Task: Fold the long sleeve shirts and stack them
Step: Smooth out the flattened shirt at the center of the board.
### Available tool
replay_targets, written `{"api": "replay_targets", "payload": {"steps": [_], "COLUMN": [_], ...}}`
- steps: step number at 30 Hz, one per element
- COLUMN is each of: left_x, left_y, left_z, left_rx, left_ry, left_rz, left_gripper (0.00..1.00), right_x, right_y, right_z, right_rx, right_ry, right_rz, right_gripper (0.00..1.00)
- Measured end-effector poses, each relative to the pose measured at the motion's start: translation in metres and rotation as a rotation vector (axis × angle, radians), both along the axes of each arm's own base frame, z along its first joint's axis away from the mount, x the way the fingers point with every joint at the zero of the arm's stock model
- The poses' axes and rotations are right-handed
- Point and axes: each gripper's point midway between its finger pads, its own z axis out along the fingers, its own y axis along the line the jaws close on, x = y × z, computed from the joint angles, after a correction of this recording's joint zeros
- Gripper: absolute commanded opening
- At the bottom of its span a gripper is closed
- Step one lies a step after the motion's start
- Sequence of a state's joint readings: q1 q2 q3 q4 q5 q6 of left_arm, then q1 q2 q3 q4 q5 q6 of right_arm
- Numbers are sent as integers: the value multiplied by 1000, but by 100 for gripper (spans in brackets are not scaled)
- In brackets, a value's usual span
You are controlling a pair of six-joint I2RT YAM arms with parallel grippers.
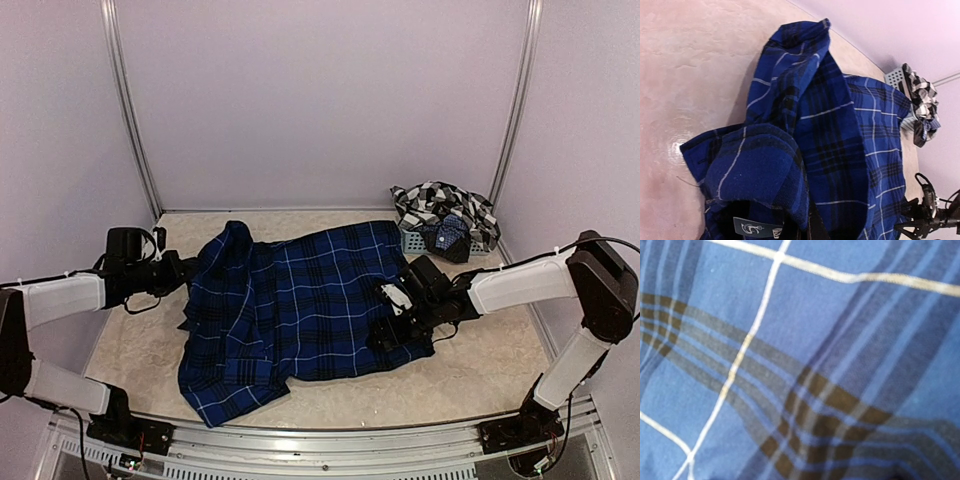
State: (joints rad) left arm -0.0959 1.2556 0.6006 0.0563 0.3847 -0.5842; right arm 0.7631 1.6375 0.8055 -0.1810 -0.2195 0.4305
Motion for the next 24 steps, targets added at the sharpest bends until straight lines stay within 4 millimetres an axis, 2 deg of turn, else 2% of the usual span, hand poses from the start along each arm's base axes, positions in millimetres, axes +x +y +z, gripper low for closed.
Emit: {"api": "replay_targets", "payload": {"steps": [5, 9, 12, 15, 19, 24], "left_x": [-4, -11, -12, -10, -1, -3], "left_y": [-40, -78, -89, -88, -66, -33], "left_z": [23, 52, 74, 84, 82, 32], "left_rx": [-96, -185, -256, -297, -334, -426], "left_ry": [-57, -115, -164, -186, -209, -120], "left_rz": [-126, -243, -285, -294, -249, -154], "left_gripper": [0, 0, 0, 0, 0, 0], "right_x": [1, 3, 4, 4, 4, 5], "right_y": [1, 3, 3, 3, 3, 4], "right_z": [0, 0, 0, 0, 0, 0], "right_rx": [0, 0, 0, 0, 0, 3], "right_ry": [0, -2, -4, -4, -4, -8], "right_rz": [0, -1, -2, -2, -2, -1], "right_gripper": [74, 74, 74, 74, 74, 74]}}
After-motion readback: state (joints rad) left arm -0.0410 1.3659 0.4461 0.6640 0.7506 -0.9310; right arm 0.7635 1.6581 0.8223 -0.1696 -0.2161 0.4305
